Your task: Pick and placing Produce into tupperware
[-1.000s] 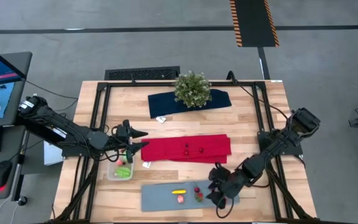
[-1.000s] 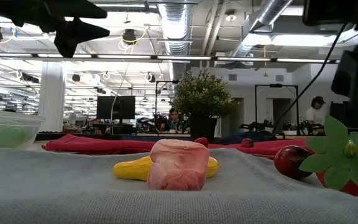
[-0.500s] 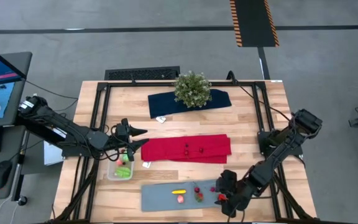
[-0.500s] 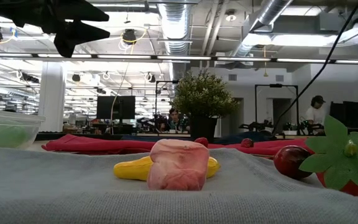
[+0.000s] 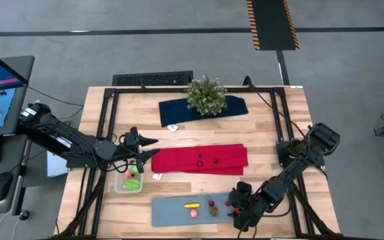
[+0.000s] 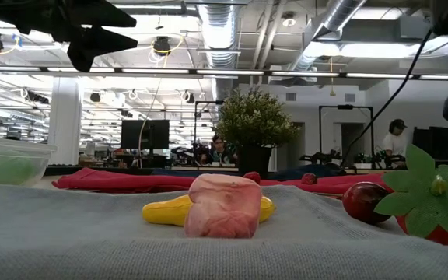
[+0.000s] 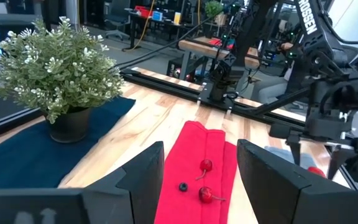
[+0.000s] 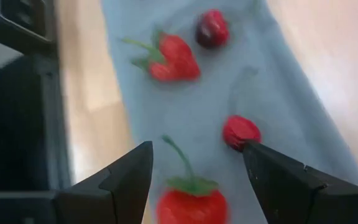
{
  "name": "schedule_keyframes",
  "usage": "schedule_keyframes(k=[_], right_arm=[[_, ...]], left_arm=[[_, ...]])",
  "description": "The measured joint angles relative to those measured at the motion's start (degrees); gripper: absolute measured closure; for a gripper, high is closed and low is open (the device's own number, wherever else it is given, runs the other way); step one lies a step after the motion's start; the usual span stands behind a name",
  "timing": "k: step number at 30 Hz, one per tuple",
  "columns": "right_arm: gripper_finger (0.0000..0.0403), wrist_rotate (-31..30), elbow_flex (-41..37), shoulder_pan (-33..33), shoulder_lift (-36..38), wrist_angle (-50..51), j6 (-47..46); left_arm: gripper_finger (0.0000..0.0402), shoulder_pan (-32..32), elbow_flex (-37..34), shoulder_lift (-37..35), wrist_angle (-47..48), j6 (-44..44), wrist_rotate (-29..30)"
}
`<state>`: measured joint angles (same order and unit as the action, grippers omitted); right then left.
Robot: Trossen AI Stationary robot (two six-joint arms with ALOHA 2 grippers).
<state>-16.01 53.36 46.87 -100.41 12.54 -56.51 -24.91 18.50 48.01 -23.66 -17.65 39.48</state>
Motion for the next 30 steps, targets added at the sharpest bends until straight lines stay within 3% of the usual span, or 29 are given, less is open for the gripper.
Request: schedule_keyframes(k=[10,25,30], right_arm=[[0.0148,0.89,0.14,-0.09,-0.25,-0.99,-0.07],[0.0382,2.14,0.12,-0.02,-0.25,-0.81,-0.44],[0.0388,2.26,0.1,-0.15,-0.25,-0.81,-1.51]], left_arm=[[0.0209,0.0,0.0,-0.01,0.03,-0.02,0.04],[0.0209,-0.01,0.0,-0.01,0.03,-0.04,0.1],[0.0209,0.0,0.0,0.0,0.03,-0.04,0.27]])
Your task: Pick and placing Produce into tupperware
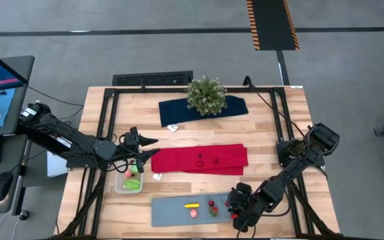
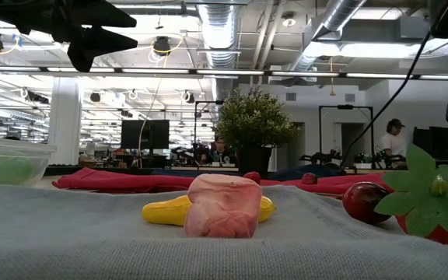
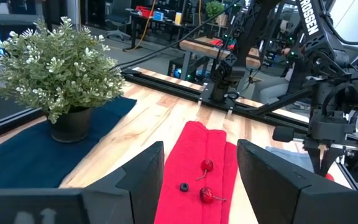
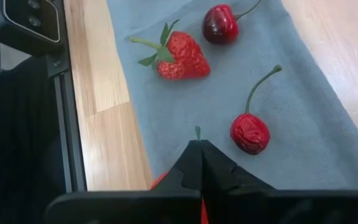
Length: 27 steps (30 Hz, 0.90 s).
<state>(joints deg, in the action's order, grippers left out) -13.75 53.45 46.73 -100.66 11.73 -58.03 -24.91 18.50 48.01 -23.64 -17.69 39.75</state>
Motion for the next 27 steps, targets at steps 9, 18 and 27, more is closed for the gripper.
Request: schedule_keyframes(k=[9,18,27], right_arm=[[0.0393,-0.7,1.32,-1.51,0.02,0.61,2.92],[0.0393,-2.31,7.68,-5.16,0.07,5.47,12.58],[0.0393,-4.55,12.61,-9.61,0.09,7.91,22.33]], left_arm=[[0.0209,0.0,0.0,0.0,-0.02,0.09,-0.02],[0.0209,-0.01,0.0,0.0,-0.13,0.04,-0.04],[0.0209,0.0,0.0,-0.02,0.05,-1.38,-0.06]])
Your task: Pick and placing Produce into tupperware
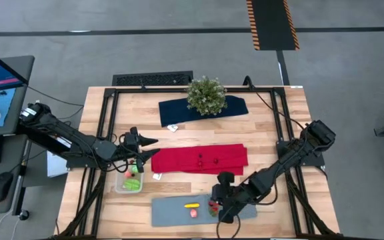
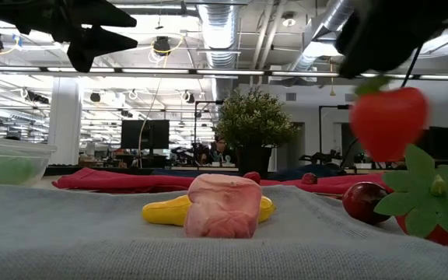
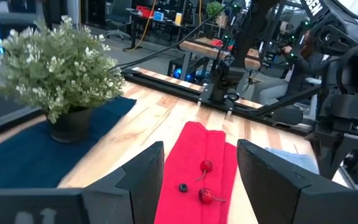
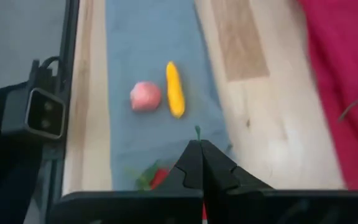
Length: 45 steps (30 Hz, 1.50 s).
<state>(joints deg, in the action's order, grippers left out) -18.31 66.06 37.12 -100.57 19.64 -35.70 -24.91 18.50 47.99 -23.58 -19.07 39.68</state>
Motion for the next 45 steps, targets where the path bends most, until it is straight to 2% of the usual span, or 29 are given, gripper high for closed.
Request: schedule_keyframes(k=[3,7,9,17,21,24,27,32,41,45], right_arm=[[0.0393,0.0,0.55,-1.52,0.0,0.15,2.51],[0.0393,-1.27,1.17,-3.26,0.2,1.98,4.82],[0.0393,-2.2,1.57,-4.1,0.44,3.09,6.12],[0.0393,-7.29,2.21,-7.58,6.03,3.23,13.56],[0.0393,-7.98,2.21,-9.95,9.65,0.4,18.72],[0.0393,-5.09,2.21,-12.46,10.86,-3.28,22.23],[0.0393,-1.67,2.15,-14.9,10.8,-6.55,24.97],[0.0393,-0.54,2.12,-17.47,10.75,-8.57,27.86],[0.0393,1.79,2.12,-18.09,10.73,-11.93,29.79],[0.0393,1.87,2.12,-18.09,10.71,-12.07,30.19]], left_arm=[[0.0209,0.0,0.02,0.0,0.8,-1.4,-1.91],[0.0209,-0.04,0.02,0.02,0.8,0.08,-10.31],[0.0209,-0.09,0.02,0.02,0.68,1.05,-12.44],[0.0209,-0.04,0.02,0.02,0.57,0.48,-12.44],[0.0209,-0.04,0.02,0.58,0.16,1.04,-12.41],[0.0209,-0.16,0.02,3.53,-2.04,1.93,-13.24],[0.0209,-0.17,0.02,8.91,-8.9,4.61,-13.82],[0.0204,-0.15,1.43,17.45,-15.86,6.61,-15.44],[0.0145,-0.13,8.5,28.63,-16.96,10.19,-15.31],[0.0133,-0.13,11.45,31.76,-16.87,10.62,-15.37]])
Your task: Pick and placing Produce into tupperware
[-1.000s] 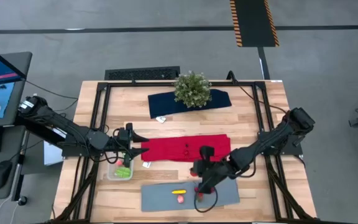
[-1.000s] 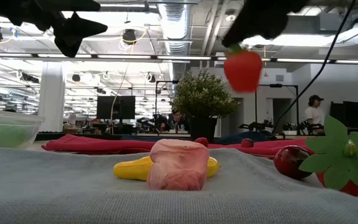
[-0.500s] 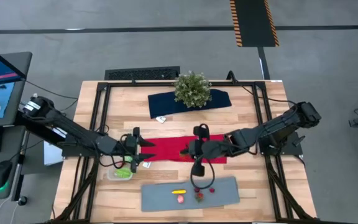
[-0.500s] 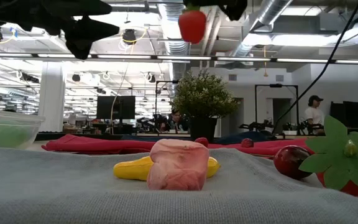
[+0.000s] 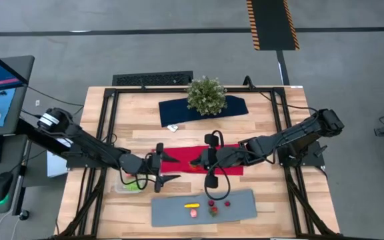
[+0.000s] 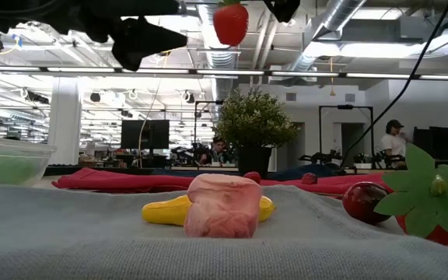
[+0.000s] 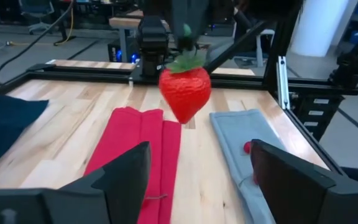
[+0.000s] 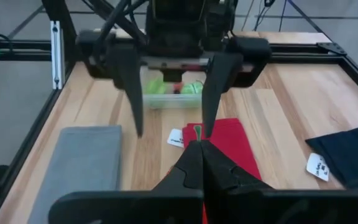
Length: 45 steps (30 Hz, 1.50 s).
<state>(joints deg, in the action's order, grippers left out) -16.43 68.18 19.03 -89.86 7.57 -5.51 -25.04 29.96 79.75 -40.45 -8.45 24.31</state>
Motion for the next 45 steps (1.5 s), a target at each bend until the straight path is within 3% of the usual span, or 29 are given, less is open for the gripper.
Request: schedule_keyframes(k=[11,21,45], right_arm=[[0.0393,2.68,-0.01,0.0,-1.58,-3.82,0.43],[0.0393,5.87,0.0,-1.31,-6.23,-8.94,1.08],[0.0393,10.63,0.0,-2.03,-6.19,-14.1,2.35]], left_arm=[[0.0132,0.15,5.11,4.65,0.89,1.65,-0.82],[0.0132,0.13,5.27,4.71,0.94,0.75,-1.11],[0.0138,0.66,5.27,4.71,1.97,-1.33,0.38]])
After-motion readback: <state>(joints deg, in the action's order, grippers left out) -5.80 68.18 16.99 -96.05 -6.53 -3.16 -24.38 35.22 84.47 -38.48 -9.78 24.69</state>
